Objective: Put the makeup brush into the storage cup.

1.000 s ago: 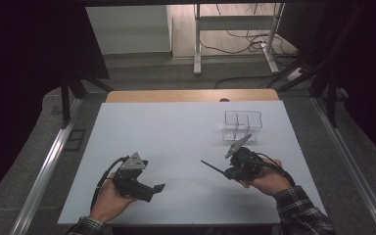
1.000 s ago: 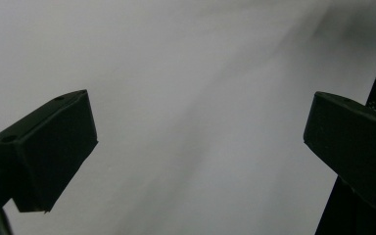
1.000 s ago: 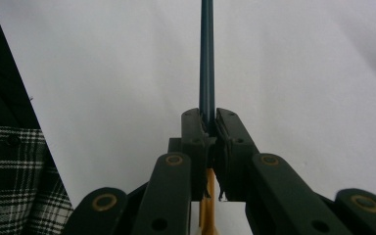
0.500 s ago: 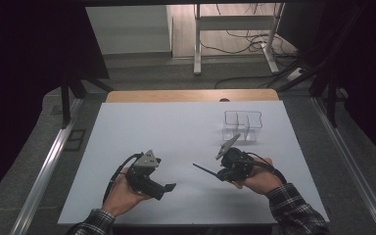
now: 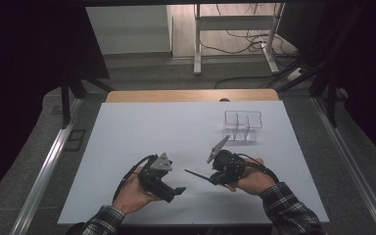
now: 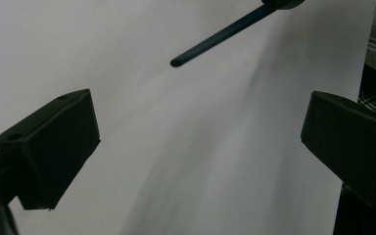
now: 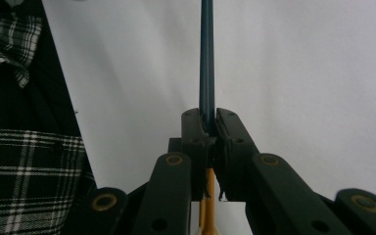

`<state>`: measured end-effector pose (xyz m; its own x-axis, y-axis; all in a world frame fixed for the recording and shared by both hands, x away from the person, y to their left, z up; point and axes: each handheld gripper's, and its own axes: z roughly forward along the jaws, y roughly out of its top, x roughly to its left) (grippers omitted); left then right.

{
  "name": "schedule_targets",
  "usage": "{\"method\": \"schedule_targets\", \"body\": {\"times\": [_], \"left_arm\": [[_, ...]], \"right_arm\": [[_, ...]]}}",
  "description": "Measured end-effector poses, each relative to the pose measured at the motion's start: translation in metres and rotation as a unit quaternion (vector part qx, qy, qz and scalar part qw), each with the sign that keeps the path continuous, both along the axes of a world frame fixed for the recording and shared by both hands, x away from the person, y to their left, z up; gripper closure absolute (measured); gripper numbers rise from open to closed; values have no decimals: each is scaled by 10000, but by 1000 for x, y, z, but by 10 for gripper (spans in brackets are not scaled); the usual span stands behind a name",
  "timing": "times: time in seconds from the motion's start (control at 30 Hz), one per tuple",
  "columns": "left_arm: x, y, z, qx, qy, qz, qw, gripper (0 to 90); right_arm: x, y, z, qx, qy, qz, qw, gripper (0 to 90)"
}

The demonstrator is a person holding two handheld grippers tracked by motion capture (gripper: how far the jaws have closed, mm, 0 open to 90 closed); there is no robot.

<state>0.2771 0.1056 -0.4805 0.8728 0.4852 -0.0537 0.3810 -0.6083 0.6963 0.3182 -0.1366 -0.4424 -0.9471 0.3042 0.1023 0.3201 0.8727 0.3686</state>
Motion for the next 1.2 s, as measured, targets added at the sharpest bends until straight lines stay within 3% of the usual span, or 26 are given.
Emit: {"method": "schedule_targets", "body": {"times": [0.47, 0.67, 1.0, 1.13, 1.2], "left_arm": [[-1, -17, -4, 345, -274, -341, 9984, 135], [-5, -19, -3, 428, -379, -478, 9972, 286], [-10, -22, -4, 682, -567, -769, 9931, 546], [-13, -23, -5, 818, -611, -1037, 9893, 693], [-14, -25, -6, 872, -535, -1266, 9867, 783]], "right_arm": [[-8, 21, 1, -28, 141, 348, 9993, 835], [-11, 28, 2, -56, 206, 440, 9988, 835], [-13, 33, 3, -133, 319, 587, 9977, 835], [-13, 33, 2, -148, 321, 593, 9976, 831], [-12, 32, 2, -118, 175, 581, 9981, 797]]}}
